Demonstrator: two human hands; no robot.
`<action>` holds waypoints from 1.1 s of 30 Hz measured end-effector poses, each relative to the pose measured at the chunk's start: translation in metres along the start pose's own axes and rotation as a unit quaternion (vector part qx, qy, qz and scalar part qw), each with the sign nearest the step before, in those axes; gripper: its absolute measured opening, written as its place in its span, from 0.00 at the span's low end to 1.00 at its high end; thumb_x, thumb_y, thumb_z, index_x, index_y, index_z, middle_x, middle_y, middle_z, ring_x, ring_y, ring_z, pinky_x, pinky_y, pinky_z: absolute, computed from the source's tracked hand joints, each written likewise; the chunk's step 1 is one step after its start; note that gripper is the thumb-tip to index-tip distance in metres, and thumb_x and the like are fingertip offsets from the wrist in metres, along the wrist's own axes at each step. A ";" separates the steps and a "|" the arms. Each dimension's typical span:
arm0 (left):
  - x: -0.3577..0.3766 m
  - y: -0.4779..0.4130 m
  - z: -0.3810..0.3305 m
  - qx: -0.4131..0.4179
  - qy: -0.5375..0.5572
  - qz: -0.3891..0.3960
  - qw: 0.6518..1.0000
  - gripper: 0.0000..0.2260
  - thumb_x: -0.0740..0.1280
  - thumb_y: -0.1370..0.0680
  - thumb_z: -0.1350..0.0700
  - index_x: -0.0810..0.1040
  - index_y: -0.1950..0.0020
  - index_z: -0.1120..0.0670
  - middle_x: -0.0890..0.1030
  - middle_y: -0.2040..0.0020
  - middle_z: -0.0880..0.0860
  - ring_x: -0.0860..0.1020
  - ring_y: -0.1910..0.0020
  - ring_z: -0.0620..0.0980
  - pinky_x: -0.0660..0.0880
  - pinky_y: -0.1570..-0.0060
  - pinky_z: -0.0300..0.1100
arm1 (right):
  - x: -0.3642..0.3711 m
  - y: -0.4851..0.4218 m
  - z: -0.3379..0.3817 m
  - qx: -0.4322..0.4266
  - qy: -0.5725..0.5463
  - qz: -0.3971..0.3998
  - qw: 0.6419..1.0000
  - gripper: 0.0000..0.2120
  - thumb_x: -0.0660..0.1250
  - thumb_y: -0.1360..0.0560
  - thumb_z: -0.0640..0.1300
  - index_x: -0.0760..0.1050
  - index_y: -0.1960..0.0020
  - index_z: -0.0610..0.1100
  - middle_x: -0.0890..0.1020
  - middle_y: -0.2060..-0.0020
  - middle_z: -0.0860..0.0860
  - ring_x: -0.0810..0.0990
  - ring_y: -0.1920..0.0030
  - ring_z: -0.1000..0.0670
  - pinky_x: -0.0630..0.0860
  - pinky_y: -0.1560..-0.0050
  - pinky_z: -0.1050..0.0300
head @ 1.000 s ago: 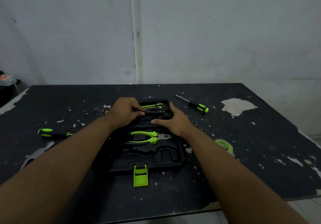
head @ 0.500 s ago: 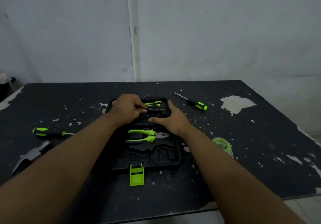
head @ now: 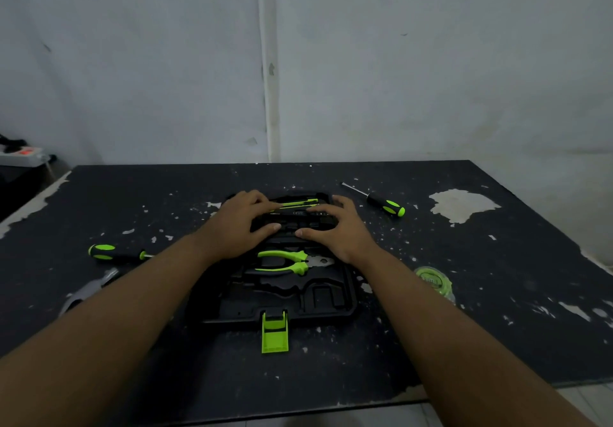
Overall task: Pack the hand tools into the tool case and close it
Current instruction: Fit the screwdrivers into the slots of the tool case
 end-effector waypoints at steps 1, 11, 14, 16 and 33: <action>0.000 0.002 0.000 -0.001 0.005 0.000 1.000 0.23 0.63 0.18 0.37 0.76 0.26 0.45 0.74 0.39 0.43 0.72 0.40 0.46 0.72 0.36 0.49 | -0.001 0.000 0.001 -0.001 0.001 -0.003 1.000 0.27 0.84 0.38 0.65 0.84 0.40 0.62 0.61 0.22 0.55 0.68 0.24 0.53 0.65 0.30 0.60; 0.001 0.005 -0.012 0.020 -0.041 -0.014 0.999 0.20 0.59 0.17 0.41 0.83 0.34 0.49 0.79 0.45 0.45 0.74 0.44 0.48 0.72 0.40 0.51 | -0.002 0.004 0.012 -0.004 0.051 0.002 0.999 0.29 0.82 0.36 0.68 0.83 0.37 0.61 0.59 0.19 0.56 0.65 0.21 0.54 0.62 0.29 0.62; 0.002 0.003 -0.014 0.030 -0.072 -0.005 0.997 0.21 0.57 0.16 0.41 0.83 0.33 0.48 0.80 0.43 0.45 0.74 0.43 0.49 0.73 0.40 0.52 | -0.002 0.003 0.014 -0.010 0.069 0.005 0.998 0.29 0.81 0.35 0.68 0.83 0.37 0.61 0.59 0.19 0.55 0.66 0.22 0.53 0.63 0.28 0.61; 0.003 0.003 -0.014 0.034 -0.084 -0.002 0.996 0.20 0.57 0.16 0.42 0.82 0.32 0.47 0.80 0.43 0.44 0.74 0.43 0.49 0.72 0.40 0.52 | -0.001 0.001 0.014 -0.009 0.070 0.011 0.997 0.30 0.81 0.35 0.69 0.83 0.37 0.61 0.59 0.18 0.55 0.66 0.21 0.51 0.64 0.26 0.58; 0.007 0.002 -0.017 0.023 -0.117 0.000 0.993 0.20 0.56 0.18 0.47 0.83 0.34 0.47 0.80 0.39 0.43 0.73 0.37 0.51 0.66 0.38 0.51 | 0.003 -0.005 0.016 -0.001 0.147 0.043 0.988 0.39 0.76 0.37 0.76 0.79 0.31 0.62 0.54 0.15 0.52 0.60 0.17 0.48 0.63 0.19 0.49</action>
Point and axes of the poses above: each hand's wrist, its own y-axis away from the middle knuckle, its own x-axis out of the palm, z = x × y, the point moved 9 cm from there along -y, towards the middle knuckle
